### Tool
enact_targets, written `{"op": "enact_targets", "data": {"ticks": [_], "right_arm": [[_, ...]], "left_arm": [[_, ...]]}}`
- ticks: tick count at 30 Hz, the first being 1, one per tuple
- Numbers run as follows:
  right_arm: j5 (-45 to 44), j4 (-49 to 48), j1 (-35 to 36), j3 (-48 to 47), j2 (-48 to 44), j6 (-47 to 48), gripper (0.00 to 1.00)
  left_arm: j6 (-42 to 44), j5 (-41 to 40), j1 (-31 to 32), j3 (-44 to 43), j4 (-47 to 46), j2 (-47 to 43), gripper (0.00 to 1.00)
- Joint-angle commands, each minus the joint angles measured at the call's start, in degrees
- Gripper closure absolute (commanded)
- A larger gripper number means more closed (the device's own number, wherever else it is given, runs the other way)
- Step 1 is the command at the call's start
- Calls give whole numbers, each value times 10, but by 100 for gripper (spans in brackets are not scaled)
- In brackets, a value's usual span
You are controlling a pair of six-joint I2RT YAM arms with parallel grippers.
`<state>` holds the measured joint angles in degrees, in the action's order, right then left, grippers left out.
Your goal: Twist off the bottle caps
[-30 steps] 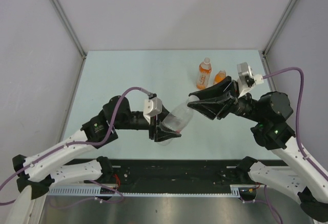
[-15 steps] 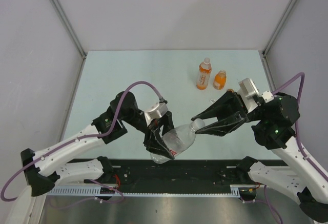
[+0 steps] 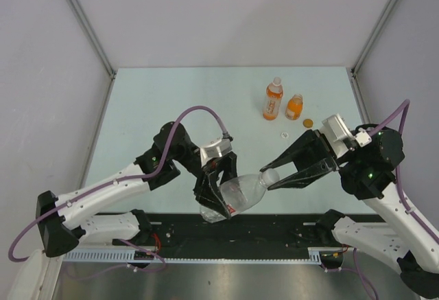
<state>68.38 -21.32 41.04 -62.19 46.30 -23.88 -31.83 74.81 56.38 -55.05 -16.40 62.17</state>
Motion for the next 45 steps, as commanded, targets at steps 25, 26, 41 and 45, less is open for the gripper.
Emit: {"op": "enact_targets", "data": {"ticks": [25,26,41,45], "right_arm": [[14,53,-112,-48,-51,-39,100],[-13,79,-118,-51,-55,4,100],[-816,341,-89,47,1,103,100],[-926,282,-37,102,33,105,100]], "left_arm": [[164,-25,-48,-23,84,-35,100],[173,-34,-51,-23,97,-39,100],[266,-497,-74,-12,294,-133,100],[266,-602,-74,-1,310,-163,100]]}}
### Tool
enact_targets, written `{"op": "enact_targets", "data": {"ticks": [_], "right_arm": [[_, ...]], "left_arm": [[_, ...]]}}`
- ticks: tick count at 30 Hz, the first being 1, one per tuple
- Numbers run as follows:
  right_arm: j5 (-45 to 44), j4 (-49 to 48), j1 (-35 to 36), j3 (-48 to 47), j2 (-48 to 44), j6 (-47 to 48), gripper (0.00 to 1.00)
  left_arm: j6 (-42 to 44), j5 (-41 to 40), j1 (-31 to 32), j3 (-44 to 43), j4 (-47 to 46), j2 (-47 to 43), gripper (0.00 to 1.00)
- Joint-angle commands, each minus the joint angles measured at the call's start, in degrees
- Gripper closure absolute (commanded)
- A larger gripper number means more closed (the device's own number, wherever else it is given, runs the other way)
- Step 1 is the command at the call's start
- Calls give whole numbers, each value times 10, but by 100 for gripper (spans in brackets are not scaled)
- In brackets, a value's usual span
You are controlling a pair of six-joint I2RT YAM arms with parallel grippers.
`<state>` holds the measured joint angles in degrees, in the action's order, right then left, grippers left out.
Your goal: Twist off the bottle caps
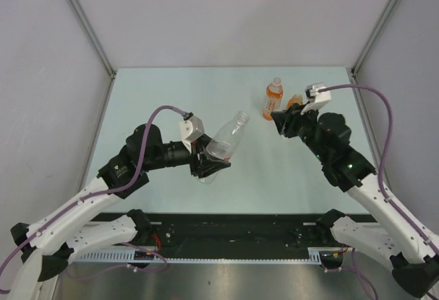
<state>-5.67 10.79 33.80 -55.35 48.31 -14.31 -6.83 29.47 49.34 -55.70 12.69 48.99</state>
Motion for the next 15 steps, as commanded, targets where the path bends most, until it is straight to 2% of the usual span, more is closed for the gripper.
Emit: {"op": "enact_targets", "data": {"ticks": [1,7,15], "right_arm": [[-210,-49,48,44,35,3,100],[-219,-102,53,92,147,-49,100],[-201,-203,44,109,309,-89,100]], "left_arm": [[18,-177,-4,10,19,-42,100],[13,-266,-4,35,26,-68,100],[-4,-268,-4,72,17,-87,100]]}}
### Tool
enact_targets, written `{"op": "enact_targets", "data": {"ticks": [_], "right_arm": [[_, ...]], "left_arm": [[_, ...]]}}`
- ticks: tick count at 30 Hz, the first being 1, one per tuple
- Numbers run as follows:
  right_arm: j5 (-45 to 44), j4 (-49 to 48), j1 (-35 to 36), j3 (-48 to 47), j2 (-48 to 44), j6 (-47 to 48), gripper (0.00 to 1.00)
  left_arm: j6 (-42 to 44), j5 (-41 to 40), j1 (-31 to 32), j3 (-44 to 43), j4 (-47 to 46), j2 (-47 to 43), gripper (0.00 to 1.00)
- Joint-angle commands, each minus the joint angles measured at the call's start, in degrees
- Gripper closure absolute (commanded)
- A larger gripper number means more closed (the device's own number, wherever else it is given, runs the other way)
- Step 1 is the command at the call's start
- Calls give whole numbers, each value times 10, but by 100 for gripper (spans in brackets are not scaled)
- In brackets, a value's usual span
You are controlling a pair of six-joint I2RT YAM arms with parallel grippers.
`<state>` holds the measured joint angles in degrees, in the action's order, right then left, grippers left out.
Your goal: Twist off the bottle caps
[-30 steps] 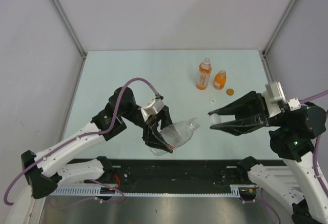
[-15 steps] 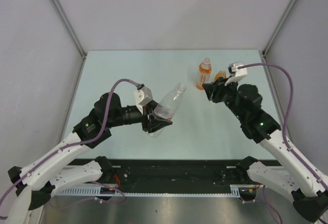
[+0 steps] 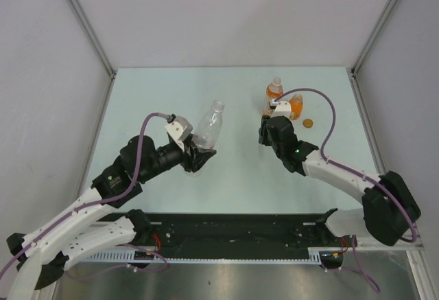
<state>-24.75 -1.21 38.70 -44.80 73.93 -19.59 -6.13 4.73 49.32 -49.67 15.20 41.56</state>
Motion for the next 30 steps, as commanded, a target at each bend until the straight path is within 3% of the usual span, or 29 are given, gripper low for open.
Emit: {"op": "enact_targets", "data": {"ticks": [1,12,24,30], "right_arm": [[-8,-91,-5,3,64,-38,100],[12,-143,-6,-21,208,-64,100],[7,-126,-7,-51,259,-64,100],[19,-114,-10,-61,277,-65,86]], "left_arm": [[-10,-21,-4,13,-7,-15,100],[-9,5,-4,24,-1,-19,100],[-16,8,-4,34,-7,-16,100],[-17,9,-4,37,-6,-15,100]]}}
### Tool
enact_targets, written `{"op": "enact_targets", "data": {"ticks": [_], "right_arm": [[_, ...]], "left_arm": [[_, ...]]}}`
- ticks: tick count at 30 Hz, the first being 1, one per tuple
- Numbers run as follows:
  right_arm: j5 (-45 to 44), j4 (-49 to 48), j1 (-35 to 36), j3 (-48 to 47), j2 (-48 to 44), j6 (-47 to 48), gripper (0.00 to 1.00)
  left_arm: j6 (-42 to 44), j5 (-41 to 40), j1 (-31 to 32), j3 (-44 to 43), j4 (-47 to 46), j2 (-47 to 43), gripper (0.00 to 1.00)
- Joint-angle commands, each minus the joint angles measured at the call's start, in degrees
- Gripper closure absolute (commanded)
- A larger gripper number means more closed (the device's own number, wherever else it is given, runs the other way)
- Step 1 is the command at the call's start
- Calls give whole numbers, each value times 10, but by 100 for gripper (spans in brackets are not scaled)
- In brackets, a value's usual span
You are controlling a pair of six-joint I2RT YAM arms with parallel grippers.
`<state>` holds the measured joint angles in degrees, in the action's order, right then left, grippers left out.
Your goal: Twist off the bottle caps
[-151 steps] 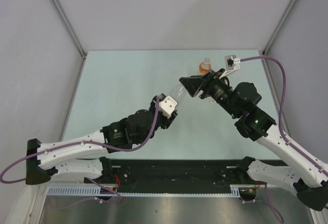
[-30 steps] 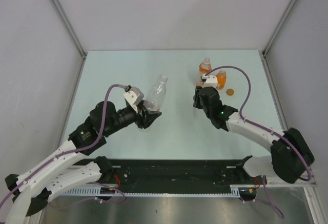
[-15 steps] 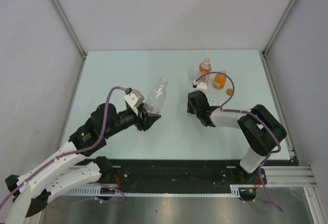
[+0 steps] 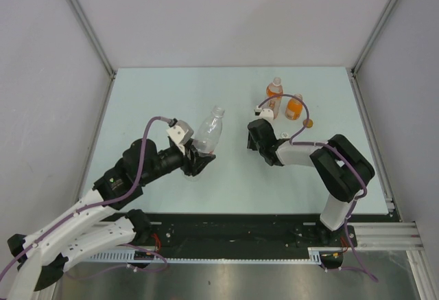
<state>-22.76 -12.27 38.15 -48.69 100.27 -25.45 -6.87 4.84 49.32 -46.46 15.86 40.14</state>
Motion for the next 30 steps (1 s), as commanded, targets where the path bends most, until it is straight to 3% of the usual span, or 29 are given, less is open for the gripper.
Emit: {"op": "enact_targets", "data": {"ticks": [1,12,19,26,30], "right_arm": [[0,-2,-4,-23,14,-8,81],[0,20,-2,-23,18,-16,52],[-2,30,2,-23,9,-17,41],[-51,71,42,-32,-118,-3,37],[-91,152,96,-68,-231,19,36]], "left_arm": [[-9,7,-4,6,-13,-1,100],[-11,3,-4,9,-14,-3,100],[-12,3,-4,14,-15,-2,100],[-9,-18,-4,15,-18,-8,100],[-8,-47,-4,11,-22,-2,100]]}}
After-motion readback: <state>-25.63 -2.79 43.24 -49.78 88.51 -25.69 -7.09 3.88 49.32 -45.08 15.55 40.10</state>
